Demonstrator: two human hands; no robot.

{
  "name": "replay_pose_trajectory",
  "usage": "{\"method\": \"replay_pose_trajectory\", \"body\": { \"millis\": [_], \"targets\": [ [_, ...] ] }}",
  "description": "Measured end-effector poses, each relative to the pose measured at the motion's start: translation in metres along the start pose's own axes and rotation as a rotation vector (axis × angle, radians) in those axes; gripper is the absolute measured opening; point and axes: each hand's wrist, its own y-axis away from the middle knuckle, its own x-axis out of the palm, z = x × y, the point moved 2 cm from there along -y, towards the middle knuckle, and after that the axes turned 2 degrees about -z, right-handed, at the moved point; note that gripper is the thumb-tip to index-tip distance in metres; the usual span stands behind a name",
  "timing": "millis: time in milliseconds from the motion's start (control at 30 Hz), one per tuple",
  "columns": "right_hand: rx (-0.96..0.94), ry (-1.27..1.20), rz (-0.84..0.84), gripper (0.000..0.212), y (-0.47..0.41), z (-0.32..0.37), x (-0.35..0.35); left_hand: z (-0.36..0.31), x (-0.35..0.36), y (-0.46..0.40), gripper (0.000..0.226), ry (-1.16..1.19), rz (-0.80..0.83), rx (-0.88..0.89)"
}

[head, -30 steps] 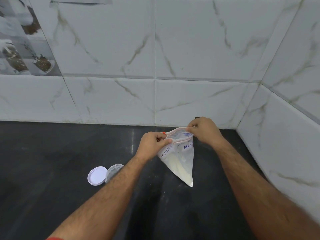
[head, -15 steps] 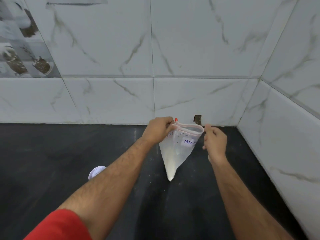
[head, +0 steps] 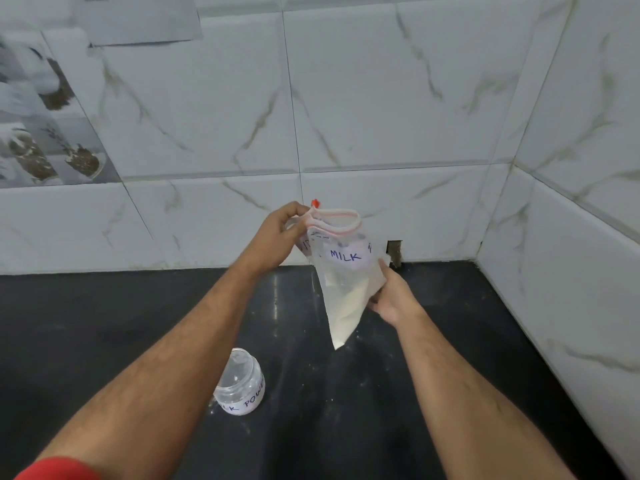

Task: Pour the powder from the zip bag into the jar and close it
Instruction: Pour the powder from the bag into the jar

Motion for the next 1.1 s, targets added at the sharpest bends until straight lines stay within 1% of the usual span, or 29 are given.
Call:
{"method": "replay_pose_trajectory", "body": {
  "millis": [67, 100, 167, 233, 300, 367, 433, 533, 567, 633, 667, 733, 767, 833, 900, 933, 1033, 1100],
  "targets": [
    [-0.025, -0.060, 0.024, 0.037, -0.002, 0.004, 0.010, 0.006, -0.006, 0.005, 0.016, 0.063, -0.025, -0.007],
    [-0.047, -0.072, 0.007, 0.035, -0.002, 0.006, 0.012, 0.010, -0.008, 0.008, 0.017, 0.089, -0.032, -0.011],
    [-0.082, -0.077, -0.008, 0.030, 0.000, 0.012, 0.012, 0.018, -0.015, 0.014, 0.016, 0.105, -0.058, -0.025],
    [-0.108, -0.085, 0.022, 0.025, 0.004, 0.020, 0.013, 0.031, -0.025, 0.020, 0.015, 0.091, -0.095, -0.071],
    [-0.148, -0.028, 0.031, 0.019, 0.005, 0.030, 0.014, 0.044, -0.035, 0.025, 0.022, 0.094, -0.116, -0.125],
    [-0.210, 0.036, 0.053, 0.018, 0.006, 0.043, 0.016, 0.051, -0.041, 0.029, 0.027, 0.113, -0.137, -0.161],
    [-0.285, 0.090, 0.056, 0.014, 0.008, 0.056, 0.019, 0.050, -0.045, 0.031, 0.021, 0.132, -0.153, -0.175],
    [-0.405, 0.212, 0.018, 0.011, 0.009, 0.072, 0.024, 0.050, -0.047, 0.033, 0.015, 0.145, -0.168, -0.180],
    [-0.429, 0.257, 0.036, 0.011, 0.010, 0.076, 0.027, 0.052, -0.047, 0.034, 0.014, 0.135, -0.167, -0.186],
    [-0.432, 0.374, 0.119, 0.020, 0.014, 0.079, 0.037, 0.057, -0.046, 0.035, 0.013, 0.113, -0.164, -0.194],
    [-0.433, 0.414, 0.123, 0.022, 0.017, 0.081, 0.040, 0.060, -0.046, 0.036, 0.012, 0.108, -0.171, -0.196],
    [-0.466, 0.423, 0.035, 0.018, 0.021, 0.086, 0.045, 0.064, -0.046, 0.038, 0.011, 0.103, -0.195, -0.205],
    [-0.480, 0.440, 0.014, 0.022, 0.022, 0.087, 0.046, 0.065, -0.046, 0.040, 0.011, 0.098, -0.199, -0.210],
    [-0.487, 0.497, 0.050, 0.027, 0.025, 0.087, 0.051, 0.067, -0.046, 0.043, 0.024, 0.089, -0.209, -0.205],
    [-0.527, 0.480, 0.013, 0.030, 0.025, 0.087, 0.052, 0.067, -0.049, 0.045, 0.032, 0.081, -0.232, -0.201],
    [-0.540, 0.473, -0.009, 0.030, 0.024, 0.088, 0.051, 0.067, -0.050, 0.046, 0.032, 0.080, -0.239, -0.203],
    [-0.506, 0.540, 0.036, 0.029, 0.024, 0.084, 0.052, 0.069, -0.053, 0.047, 0.029, 0.068, -0.256, -0.189],
    [-0.531, 0.511, -0.047, 0.028, 0.024, 0.083, 0.048, 0.070, -0.054, 0.045, 0.021, 0.051, -0.265, -0.192]
  ]
}}
